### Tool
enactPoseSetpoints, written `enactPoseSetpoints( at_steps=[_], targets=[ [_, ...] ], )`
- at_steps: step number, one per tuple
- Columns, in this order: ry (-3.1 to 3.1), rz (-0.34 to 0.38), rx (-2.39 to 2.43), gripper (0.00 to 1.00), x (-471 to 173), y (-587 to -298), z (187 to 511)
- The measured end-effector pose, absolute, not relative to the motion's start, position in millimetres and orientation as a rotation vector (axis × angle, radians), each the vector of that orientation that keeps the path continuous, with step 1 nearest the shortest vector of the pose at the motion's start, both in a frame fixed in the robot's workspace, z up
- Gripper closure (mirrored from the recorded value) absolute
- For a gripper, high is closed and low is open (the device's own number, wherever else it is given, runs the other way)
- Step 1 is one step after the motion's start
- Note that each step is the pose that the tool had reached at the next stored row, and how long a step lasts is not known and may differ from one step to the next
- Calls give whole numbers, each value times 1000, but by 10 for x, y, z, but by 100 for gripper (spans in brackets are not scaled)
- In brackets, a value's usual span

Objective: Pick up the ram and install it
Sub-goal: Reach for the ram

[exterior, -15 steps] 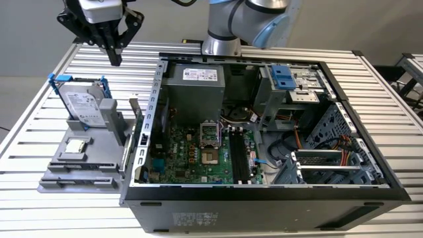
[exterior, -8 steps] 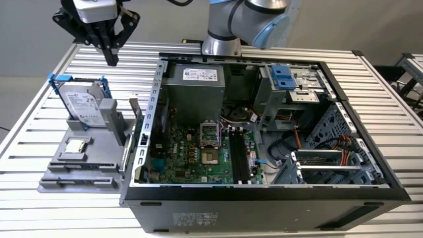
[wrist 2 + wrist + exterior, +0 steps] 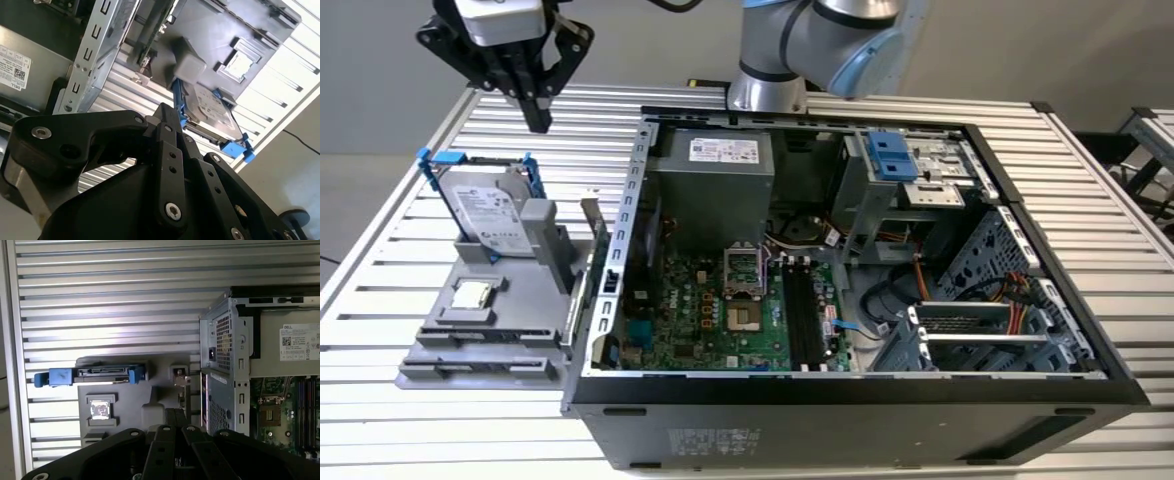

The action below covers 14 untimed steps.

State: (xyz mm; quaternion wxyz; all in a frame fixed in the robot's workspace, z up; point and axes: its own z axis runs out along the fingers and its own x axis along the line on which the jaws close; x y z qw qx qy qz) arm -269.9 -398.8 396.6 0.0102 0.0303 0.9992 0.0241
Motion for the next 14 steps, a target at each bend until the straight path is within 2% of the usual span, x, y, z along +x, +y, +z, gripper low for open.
enactPoseSetpoints(
  at_steps=[14],
  targets=[
    [3119, 75, 95, 100, -2794, -3988, 3966]
  ],
)
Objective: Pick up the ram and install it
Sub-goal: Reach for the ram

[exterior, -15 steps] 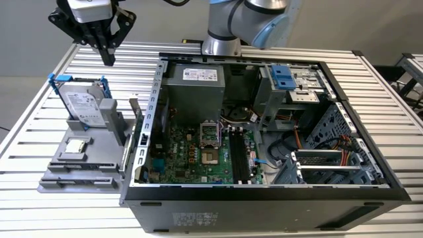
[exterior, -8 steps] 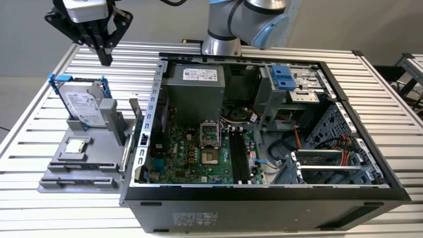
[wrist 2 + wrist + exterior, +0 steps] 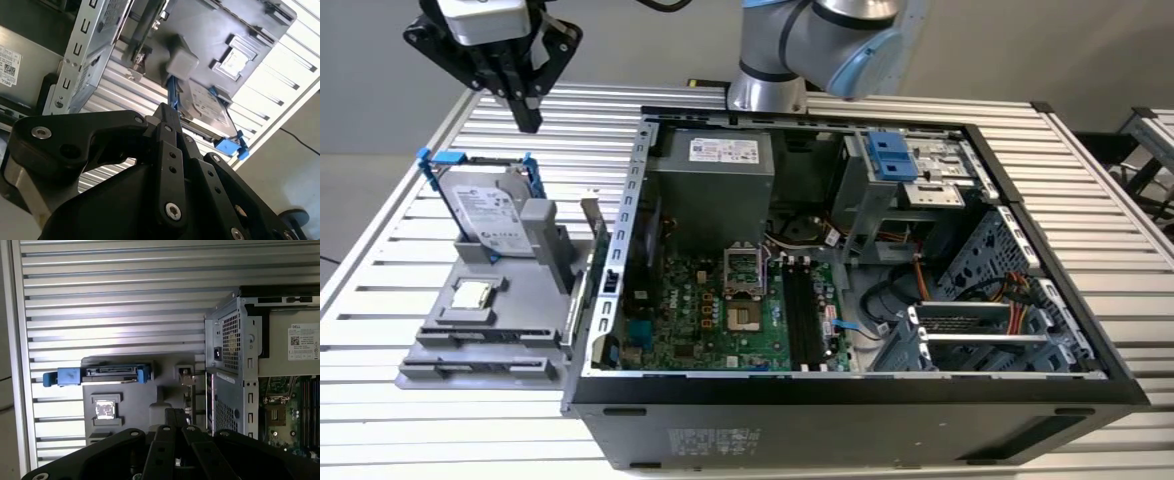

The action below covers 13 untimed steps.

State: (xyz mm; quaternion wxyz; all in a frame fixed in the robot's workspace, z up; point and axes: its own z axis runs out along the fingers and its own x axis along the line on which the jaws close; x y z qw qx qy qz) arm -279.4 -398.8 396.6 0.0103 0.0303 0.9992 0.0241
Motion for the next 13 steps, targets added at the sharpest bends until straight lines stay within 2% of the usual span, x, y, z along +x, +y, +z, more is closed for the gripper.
enactPoseSetpoints(
  at_steps=[13],
  targets=[
    [3119, 75, 95, 100, -2852, -3988, 3966]
  ],
)
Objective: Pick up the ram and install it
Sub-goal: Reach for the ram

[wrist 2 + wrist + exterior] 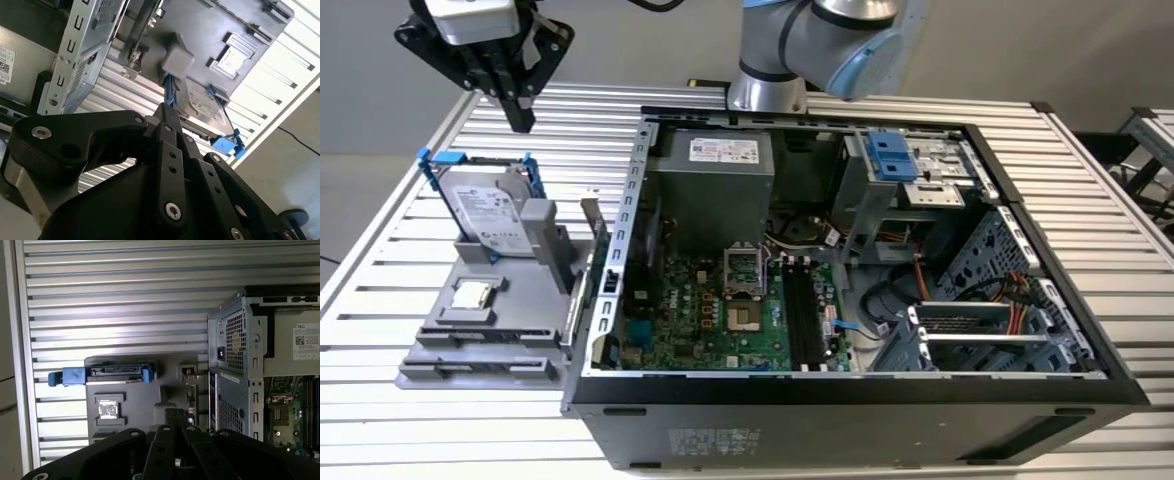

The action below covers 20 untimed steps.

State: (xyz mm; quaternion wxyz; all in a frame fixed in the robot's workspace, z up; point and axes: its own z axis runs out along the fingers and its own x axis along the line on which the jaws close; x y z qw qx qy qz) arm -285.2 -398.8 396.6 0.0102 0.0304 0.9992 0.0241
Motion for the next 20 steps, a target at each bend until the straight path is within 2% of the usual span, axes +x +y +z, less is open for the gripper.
enactPoseSetpoints(
  at_steps=[20],
  targets=[
    [3119, 75, 95, 100, -3368, -3988, 3966]
  ],
)
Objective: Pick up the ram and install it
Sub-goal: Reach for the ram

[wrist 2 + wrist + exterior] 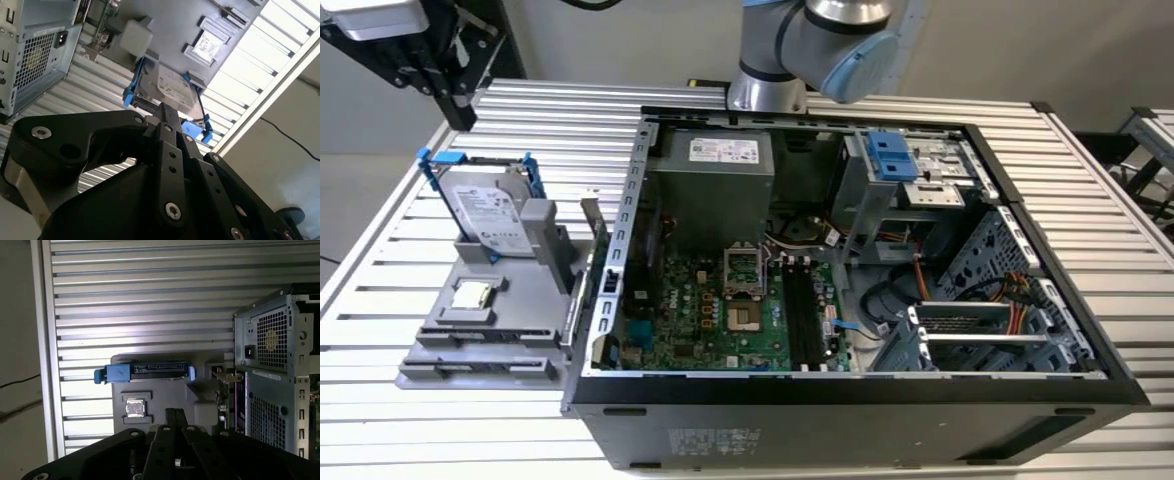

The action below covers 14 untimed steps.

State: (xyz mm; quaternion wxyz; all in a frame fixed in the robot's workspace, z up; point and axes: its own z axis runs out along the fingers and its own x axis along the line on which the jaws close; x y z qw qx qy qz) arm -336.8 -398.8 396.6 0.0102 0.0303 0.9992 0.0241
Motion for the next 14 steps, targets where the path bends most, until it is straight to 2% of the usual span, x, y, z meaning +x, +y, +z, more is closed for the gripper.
enactPoseSetpoints(
  at_steps=[14],
  targets=[
    [3119, 75, 95, 100, -3373, -4134, 3966]
  ],
)
